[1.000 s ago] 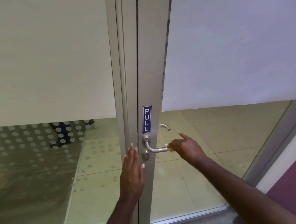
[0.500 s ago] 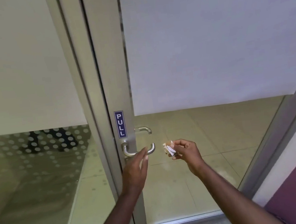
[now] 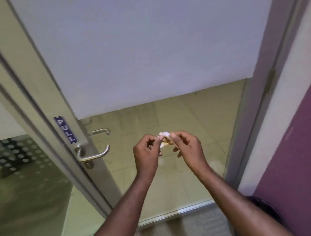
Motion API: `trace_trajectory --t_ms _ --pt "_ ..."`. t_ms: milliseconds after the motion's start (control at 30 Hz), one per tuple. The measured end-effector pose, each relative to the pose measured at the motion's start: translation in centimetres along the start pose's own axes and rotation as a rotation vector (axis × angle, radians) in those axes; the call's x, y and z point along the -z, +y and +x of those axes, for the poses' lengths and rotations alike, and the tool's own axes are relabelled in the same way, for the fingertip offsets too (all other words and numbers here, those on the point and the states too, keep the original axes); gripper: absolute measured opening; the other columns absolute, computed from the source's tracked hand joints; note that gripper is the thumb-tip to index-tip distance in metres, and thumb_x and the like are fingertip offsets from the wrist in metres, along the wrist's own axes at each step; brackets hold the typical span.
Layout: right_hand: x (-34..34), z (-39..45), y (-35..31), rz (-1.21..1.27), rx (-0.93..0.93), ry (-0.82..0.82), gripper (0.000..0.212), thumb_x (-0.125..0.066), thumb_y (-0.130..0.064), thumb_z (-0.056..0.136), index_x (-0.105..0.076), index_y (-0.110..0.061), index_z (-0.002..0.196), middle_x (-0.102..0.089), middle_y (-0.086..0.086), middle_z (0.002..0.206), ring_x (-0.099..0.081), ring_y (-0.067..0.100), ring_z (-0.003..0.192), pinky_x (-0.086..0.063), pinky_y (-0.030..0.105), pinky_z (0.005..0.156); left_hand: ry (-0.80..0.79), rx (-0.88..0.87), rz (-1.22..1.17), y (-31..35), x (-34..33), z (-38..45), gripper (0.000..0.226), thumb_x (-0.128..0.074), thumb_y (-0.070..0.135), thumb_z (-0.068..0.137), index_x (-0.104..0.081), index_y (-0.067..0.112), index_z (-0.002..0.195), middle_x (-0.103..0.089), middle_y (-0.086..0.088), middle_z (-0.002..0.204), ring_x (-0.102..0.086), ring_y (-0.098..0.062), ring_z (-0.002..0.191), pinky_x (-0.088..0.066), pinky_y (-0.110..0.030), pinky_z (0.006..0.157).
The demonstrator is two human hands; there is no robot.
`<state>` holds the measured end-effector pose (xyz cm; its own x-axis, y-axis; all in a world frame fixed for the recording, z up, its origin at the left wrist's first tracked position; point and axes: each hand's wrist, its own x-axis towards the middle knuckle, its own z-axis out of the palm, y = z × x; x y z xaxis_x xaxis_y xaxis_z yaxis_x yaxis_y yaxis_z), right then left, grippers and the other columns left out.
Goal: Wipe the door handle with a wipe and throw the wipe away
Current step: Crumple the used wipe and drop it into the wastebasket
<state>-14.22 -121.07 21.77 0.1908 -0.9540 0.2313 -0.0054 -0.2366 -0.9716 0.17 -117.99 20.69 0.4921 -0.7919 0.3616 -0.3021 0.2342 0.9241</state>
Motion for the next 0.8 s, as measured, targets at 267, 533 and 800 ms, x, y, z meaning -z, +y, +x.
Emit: trace_trajectory --t_ms 267,533,800 --pt "13.1 -2.1 0.8 -0.047 0.080 0.235 0.011 -0.077 -0.017 0.084 -0.074 -0.020 0.094 -0.071 0.001 0.075 -0.063 0.014 0.062 -0.051 0.033 0.048 -0.382 0.040 -0.197 3.1 -14.3 -2.5 0.045 -0.066 0.041 0.091 -0.063 0.008 0.061 -0.058 -0.018 0.052 -0.053 -0.020 0.042 -0.050 -0.033 0.049" --pt "27.1 -3.5 4.8 -0.608 0.162 0.679 0.009 -0.063 -0.034 0.095 -0.068 -0.026 0.096 -0.072 -0.010 0.076 -0.068 0.007 0.065 -0.058 0.031 0.053 -0.526 0.030 -0.125 1.2 -22.1 -5.8 0.033 -0.056 0.039 0.100 -0.069 0.022 0.075 -0.064 -0.001 0.057 -0.060 -0.018 0.047 -0.053 -0.029 0.052" --pt "31.8 -8.3 18.4 -1.055 -0.809 0.316 0.047 -0.051 -0.044 0.100 -0.054 -0.006 0.129 -0.067 0.018 0.117 -0.063 0.035 0.105 -0.044 0.034 0.076 -0.609 0.097 -0.001 -2.9 -24.1 -6.9 0.015 -0.063 0.025 0.095 -0.071 0.022 0.082 -0.070 0.001 0.068 -0.070 -0.023 0.067 -0.059 -0.037 0.065"
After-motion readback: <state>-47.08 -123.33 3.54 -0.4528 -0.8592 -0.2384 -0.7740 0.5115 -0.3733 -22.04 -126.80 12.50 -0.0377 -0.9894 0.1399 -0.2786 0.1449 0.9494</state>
